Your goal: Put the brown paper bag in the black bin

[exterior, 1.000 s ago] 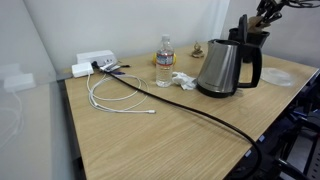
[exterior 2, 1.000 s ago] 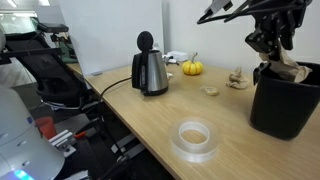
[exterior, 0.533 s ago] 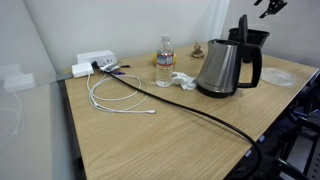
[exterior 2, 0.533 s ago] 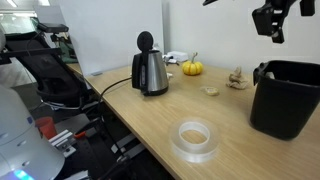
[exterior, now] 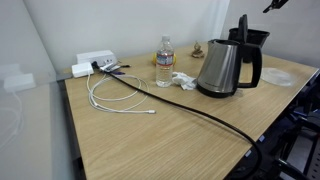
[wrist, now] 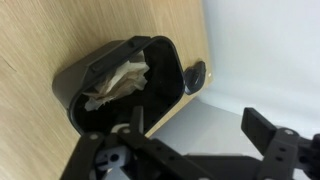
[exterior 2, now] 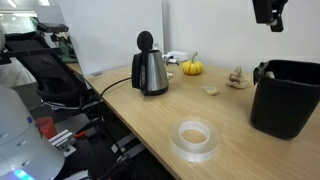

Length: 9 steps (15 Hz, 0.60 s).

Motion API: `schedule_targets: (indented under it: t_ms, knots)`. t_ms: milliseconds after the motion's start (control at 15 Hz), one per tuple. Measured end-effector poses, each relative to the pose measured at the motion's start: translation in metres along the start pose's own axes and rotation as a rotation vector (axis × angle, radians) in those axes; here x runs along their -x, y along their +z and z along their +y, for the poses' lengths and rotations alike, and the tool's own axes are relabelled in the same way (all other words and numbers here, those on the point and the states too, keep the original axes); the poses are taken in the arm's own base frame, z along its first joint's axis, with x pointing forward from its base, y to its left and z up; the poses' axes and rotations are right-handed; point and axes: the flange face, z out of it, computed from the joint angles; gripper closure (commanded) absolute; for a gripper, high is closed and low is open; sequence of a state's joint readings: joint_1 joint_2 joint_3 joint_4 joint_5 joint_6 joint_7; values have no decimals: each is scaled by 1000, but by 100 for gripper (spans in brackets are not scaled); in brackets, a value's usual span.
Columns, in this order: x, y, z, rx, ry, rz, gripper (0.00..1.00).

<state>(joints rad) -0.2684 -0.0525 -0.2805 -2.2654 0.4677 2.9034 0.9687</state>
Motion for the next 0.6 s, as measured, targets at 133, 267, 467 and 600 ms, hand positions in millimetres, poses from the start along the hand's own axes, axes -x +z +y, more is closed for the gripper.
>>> schedule_targets:
  t_ms: [133,267,467,600]
  knots:
    - [0,5,3,10,-1,2,0]
    - [0,5,2,8,-1,2,0]
    - [0,4,2,8,-1,2,0]
    - [0,4,2,8,-1,2,0]
